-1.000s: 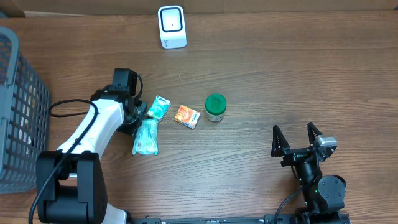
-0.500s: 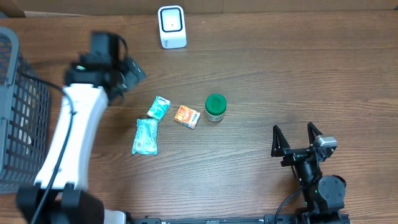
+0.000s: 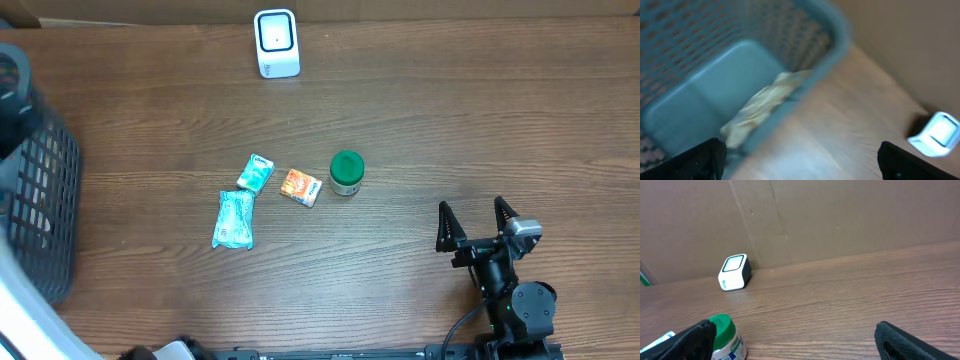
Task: Scan the item barcode
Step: 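Reach the left gripper into the basket and grasp the beige pouch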
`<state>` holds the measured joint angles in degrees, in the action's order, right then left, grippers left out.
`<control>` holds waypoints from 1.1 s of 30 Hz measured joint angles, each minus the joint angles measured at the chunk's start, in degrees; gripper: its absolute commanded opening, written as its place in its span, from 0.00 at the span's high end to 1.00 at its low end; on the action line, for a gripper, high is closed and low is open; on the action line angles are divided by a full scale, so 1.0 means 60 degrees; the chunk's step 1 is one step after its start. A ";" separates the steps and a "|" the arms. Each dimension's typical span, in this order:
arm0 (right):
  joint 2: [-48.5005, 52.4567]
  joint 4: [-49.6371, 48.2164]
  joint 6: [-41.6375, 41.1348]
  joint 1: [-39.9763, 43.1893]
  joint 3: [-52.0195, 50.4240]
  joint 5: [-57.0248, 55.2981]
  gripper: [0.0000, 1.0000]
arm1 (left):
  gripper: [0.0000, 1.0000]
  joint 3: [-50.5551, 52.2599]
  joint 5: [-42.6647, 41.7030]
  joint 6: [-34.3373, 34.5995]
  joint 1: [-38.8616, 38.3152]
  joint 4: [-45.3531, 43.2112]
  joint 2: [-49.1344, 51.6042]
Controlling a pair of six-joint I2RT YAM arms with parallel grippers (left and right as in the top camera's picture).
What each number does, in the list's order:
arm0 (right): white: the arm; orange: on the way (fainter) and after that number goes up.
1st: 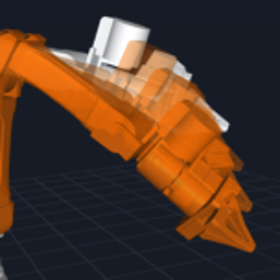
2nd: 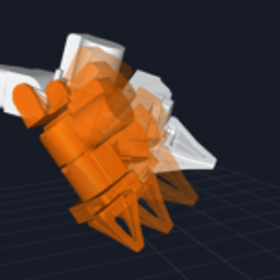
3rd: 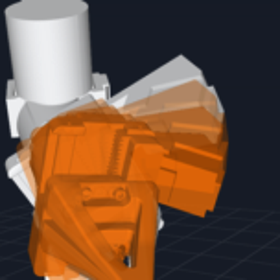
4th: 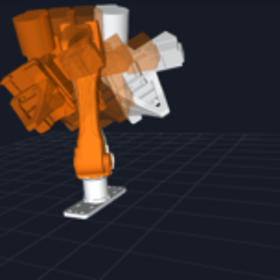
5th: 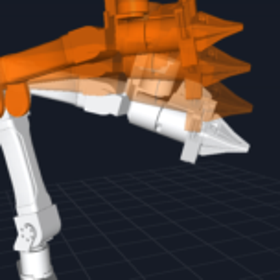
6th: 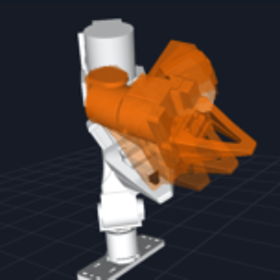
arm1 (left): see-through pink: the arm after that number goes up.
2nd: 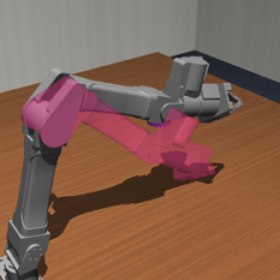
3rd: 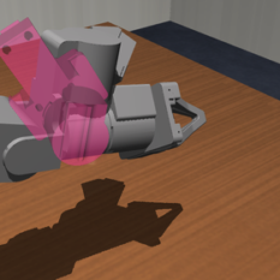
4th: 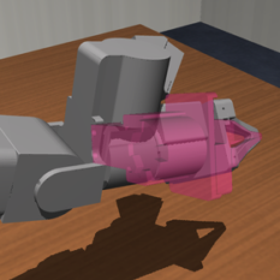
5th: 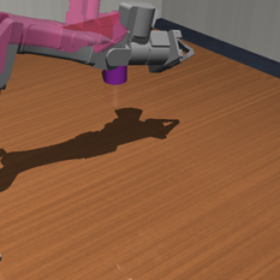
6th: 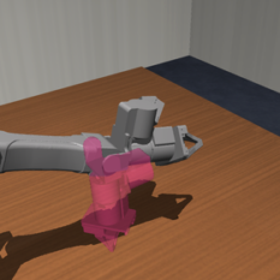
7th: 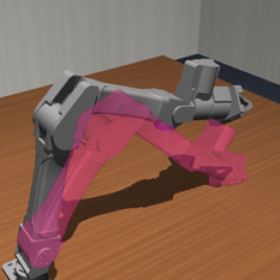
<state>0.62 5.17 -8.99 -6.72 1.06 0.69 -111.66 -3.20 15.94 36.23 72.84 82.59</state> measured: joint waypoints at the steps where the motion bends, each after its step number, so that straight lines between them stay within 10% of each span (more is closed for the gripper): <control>1: 0.0000 -0.0004 -0.0004 0.0000 0.0000 -0.0004 0.00 | 0.02 0.0193 -0.0310 -0.0200 0.0466 -0.0033 0.0098; 18: 0.0000 0.0004 -0.0004 -0.0004 0.0000 -0.0004 0.00 | 0.01 0.1355 -0.3683 -0.4320 0.3570 -0.1486 0.2867; 33: 0.0000 0.0000 -0.0004 -0.0004 0.0000 0.0004 0.00 | 0.00 0.1366 -0.5238 -0.6430 0.3548 -0.2051 0.6040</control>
<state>0.62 5.17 -9.02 -6.74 1.06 0.71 -103.46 -34.63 -22.63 57.52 60.53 118.83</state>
